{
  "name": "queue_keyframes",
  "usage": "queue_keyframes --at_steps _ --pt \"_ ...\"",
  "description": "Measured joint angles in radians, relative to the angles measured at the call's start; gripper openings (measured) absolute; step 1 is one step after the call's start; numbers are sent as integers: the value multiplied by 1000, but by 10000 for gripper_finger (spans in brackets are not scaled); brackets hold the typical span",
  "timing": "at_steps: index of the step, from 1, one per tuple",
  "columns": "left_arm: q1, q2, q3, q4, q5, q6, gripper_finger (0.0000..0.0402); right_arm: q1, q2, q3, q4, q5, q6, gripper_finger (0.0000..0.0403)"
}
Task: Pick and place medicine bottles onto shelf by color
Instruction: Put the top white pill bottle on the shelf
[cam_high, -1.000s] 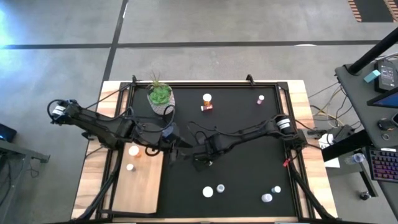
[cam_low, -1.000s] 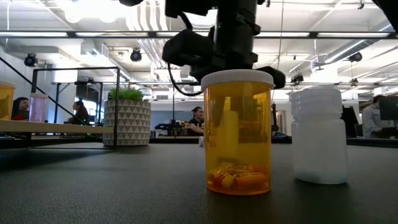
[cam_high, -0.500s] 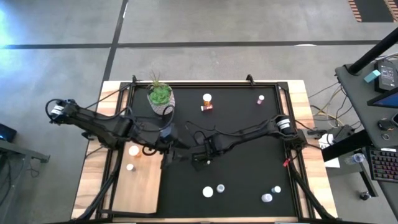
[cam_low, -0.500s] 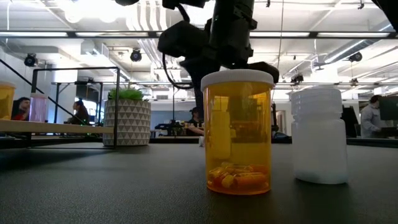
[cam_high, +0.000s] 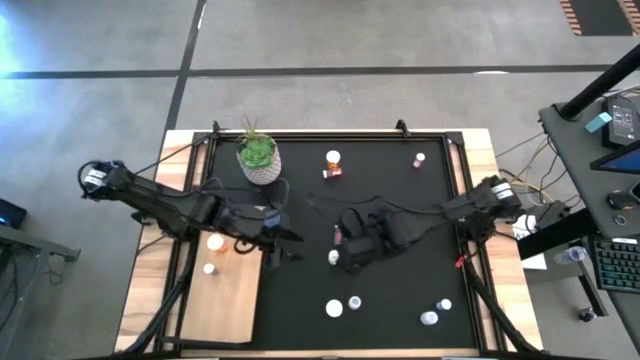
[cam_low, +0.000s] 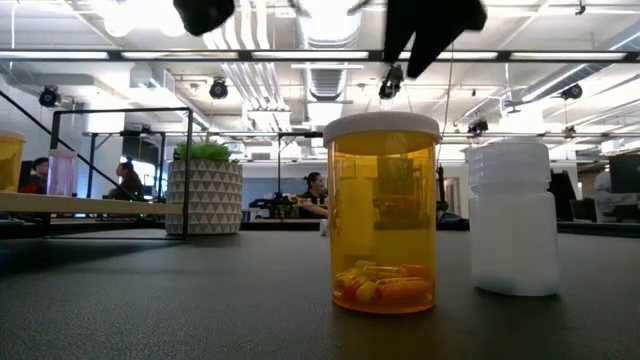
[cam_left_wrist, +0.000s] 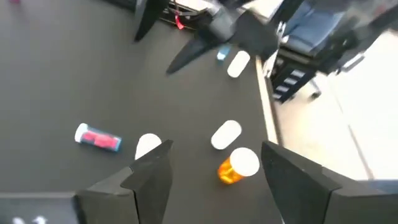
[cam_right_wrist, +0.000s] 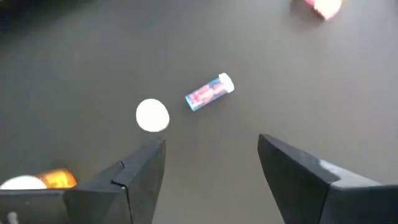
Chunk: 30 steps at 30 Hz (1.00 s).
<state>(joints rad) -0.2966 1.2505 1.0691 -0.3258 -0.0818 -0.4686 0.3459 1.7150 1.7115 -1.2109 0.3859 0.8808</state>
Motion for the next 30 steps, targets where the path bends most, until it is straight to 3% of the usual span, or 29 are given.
queue_keyframes --at_steps 7,12,20,30 --pt "0 137 -48 153 -31 109 224 104 -131 -188 20 83 -70 239" --pt "-3 278 -38 310 -53 141 224 162 -226 -371 141 88 -63 237" --pt "-12 428 -14 345 -157 136 224 208 -359 -623 410 85 -55 237" --pt "-12 546 -15 398 -242 162 224 206 -452 -780 553 86 -10 237"
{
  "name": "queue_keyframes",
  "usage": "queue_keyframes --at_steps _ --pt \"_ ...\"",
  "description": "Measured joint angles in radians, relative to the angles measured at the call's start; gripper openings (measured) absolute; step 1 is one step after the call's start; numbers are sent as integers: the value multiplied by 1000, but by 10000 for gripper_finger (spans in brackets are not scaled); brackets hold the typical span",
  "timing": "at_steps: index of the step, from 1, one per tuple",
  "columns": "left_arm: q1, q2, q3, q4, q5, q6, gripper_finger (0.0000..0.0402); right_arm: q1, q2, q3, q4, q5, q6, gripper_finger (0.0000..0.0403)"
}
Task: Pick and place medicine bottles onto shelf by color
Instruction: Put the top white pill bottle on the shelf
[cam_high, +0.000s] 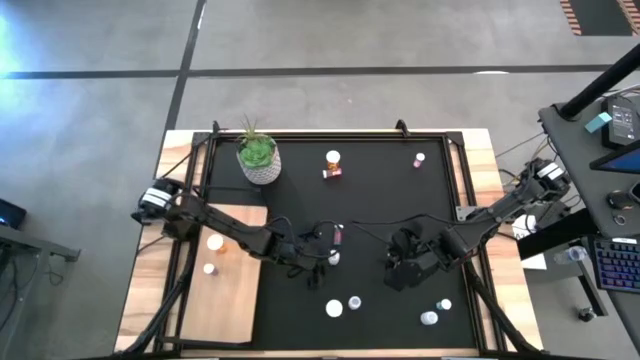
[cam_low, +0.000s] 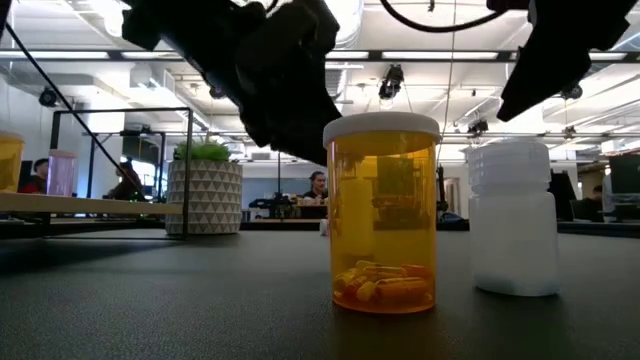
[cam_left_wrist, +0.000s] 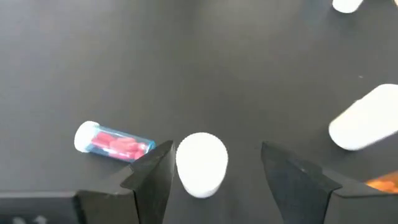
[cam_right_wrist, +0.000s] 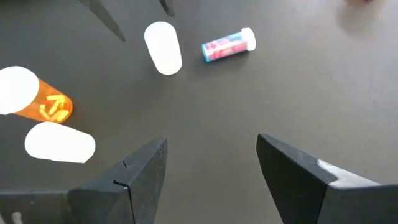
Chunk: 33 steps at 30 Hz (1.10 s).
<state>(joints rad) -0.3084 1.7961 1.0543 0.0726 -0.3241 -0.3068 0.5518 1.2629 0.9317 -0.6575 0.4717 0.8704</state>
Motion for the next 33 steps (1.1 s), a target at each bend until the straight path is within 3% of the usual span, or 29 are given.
queue_keyframes --at_steps 5,21,33 --pt "3 33 0 4 -46 0 224 0 -4 -25 12 0 20 237" --pt "10 66 -1 24 -50 -4 222 0 2 -35 29 0 21 237" --pt "10 70 -1 25 -31 -4 139 0 2 -35 34 0 36 237"
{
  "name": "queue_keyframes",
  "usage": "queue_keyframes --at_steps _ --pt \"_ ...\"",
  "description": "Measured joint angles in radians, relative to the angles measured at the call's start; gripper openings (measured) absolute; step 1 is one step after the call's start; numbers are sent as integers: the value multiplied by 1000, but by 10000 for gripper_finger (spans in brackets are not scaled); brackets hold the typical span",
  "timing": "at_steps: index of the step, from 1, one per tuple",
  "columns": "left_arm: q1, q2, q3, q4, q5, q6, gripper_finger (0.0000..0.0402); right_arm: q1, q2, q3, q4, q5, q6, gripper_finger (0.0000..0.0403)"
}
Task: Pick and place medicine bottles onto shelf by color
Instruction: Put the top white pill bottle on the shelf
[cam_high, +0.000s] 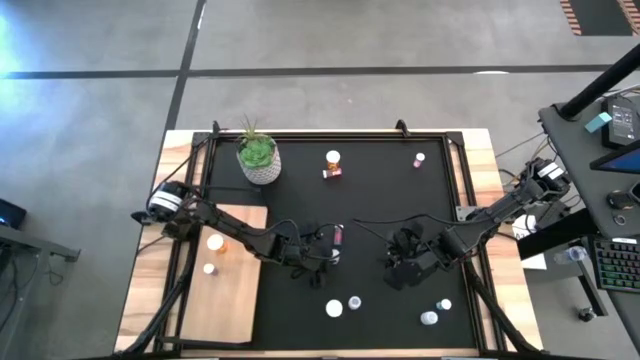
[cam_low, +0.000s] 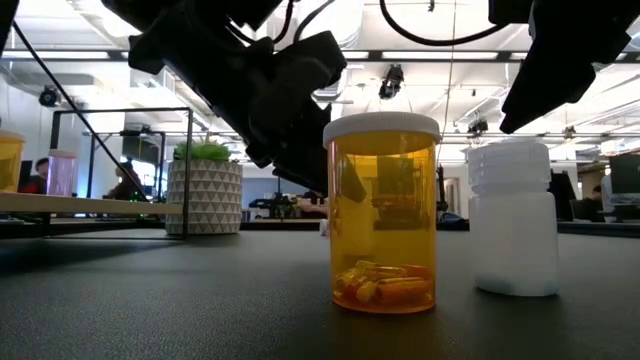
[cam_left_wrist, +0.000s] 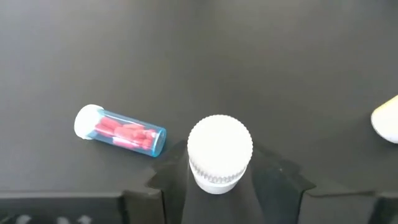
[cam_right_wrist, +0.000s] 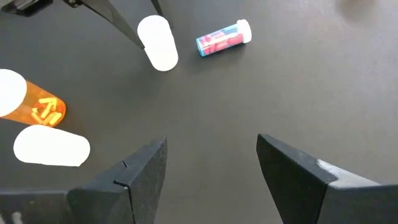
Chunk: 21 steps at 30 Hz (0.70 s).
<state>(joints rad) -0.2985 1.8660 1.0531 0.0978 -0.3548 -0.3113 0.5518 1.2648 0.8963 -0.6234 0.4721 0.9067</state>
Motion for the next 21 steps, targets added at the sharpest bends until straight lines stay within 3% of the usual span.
queue_keyframes --at_steps 10,15,21 --pt "-3 -19 0 -3 24 -26 118 0 0 0 1 0 36 237" --pt "-17 -99 0 -12 82 -24 117 0 0 0 1 0 39 235" --pt "-69 -245 -1 -196 113 -43 116 0 0 -1 0 -1 11 240"
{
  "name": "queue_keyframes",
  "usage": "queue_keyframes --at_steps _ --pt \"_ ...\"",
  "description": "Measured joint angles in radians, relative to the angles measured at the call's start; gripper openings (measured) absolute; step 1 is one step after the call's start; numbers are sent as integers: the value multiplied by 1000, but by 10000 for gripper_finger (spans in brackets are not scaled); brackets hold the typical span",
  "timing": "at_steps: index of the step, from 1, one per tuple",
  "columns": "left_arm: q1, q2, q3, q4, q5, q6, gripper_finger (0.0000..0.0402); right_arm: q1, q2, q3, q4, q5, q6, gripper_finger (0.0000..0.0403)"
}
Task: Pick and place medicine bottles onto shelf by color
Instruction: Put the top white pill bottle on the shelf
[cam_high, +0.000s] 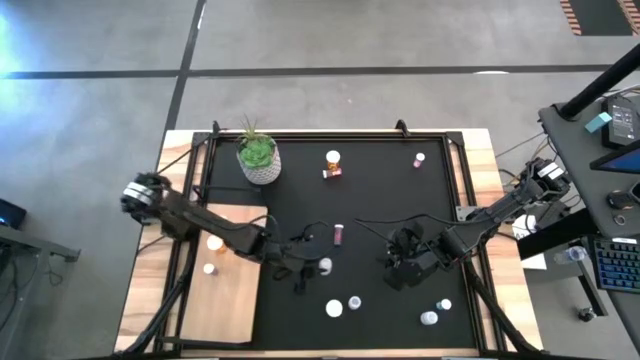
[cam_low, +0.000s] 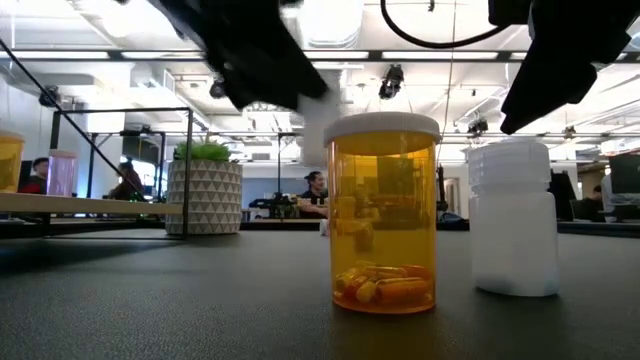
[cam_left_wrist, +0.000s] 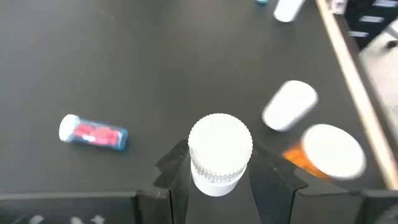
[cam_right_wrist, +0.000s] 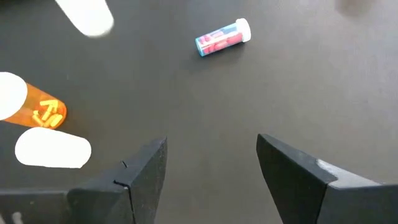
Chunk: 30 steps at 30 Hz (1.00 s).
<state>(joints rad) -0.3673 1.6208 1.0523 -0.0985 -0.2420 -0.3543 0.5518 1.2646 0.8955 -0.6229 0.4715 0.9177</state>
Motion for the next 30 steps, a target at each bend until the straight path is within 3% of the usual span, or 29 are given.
queue_keyframes --at_steps 10,16,24,30 --pt "-163 -295 -73 -190 -2 -2 115 0 0 0 8 0 -11 242" --pt "-269 -427 -195 -251 55 -37 115 0 0 0 11 0 -12 244" --pt "-436 -495 -301 -261 67 9 115 0 0 0 12 -1 -12 240" --pt "-518 -497 -341 -322 164 102 115 0 0 0 14 -1 -13 244"
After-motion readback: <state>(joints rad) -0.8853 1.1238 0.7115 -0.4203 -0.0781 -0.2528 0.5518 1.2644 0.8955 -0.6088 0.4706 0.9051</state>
